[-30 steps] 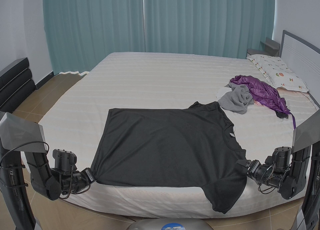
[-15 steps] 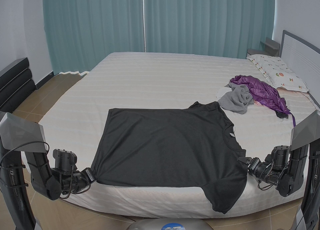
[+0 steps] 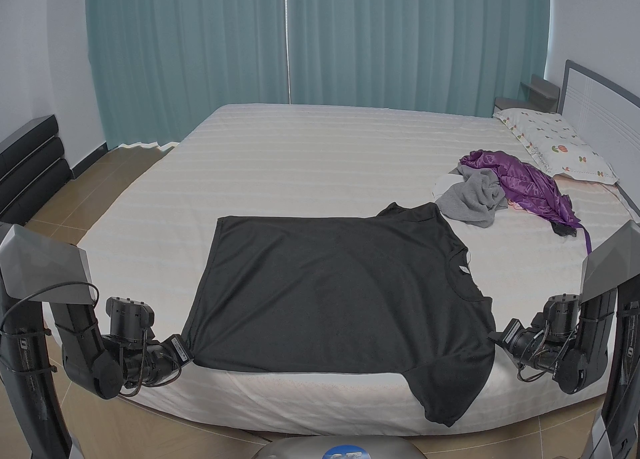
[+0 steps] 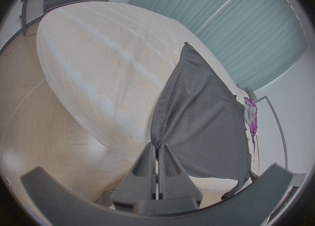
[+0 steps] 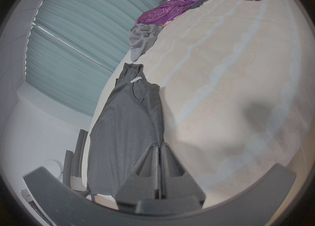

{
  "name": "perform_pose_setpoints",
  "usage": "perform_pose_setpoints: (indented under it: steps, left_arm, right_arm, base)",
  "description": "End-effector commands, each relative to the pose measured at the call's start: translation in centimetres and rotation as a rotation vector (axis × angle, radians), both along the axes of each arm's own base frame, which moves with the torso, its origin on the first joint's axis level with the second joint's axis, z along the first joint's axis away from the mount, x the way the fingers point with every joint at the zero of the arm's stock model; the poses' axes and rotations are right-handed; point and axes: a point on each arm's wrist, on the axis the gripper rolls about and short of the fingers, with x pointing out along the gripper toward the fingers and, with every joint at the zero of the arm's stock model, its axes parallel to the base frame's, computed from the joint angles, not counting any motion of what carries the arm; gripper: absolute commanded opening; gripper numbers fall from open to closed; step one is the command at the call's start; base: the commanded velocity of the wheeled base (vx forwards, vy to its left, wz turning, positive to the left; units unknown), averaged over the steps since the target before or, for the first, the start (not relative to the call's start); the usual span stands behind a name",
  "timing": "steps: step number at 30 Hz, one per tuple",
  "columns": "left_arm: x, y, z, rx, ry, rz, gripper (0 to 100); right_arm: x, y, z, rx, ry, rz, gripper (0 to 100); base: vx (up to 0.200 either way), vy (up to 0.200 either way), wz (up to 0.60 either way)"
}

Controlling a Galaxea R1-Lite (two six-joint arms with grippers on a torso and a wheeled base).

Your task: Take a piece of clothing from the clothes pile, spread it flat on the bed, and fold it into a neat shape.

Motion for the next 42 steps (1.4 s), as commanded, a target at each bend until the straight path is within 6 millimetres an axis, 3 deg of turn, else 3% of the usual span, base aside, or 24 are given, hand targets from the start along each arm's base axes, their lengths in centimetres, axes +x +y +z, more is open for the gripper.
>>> perform_pose_setpoints:
  steps: [1, 19, 42]
  left_arm:
    - [0.0, 0.0, 0.0, 0.0, 0.001, 0.0, 0]
    - [0.0, 0.0, -0.1, 0.0, 0.005, 0.0, 0]
    - [0.0, 0.0, -0.1, 0.001, 0.005, -0.001, 0]
  right_arm:
    - [-0.4, -0.3, 0.3, -0.003, -0.002, -0.01, 0]
    - [-2.1, -1.4, 0.6, -0.023, 0.039, -0.028, 0]
    - [-2.8, -1.8, 1.1, -0.032, 0.036, -0.017, 0]
  base:
    - [0.0, 0.0, 0.0]
    - [0.0, 0.0, 0.0]
    - [0.0, 0.0, 0.0]
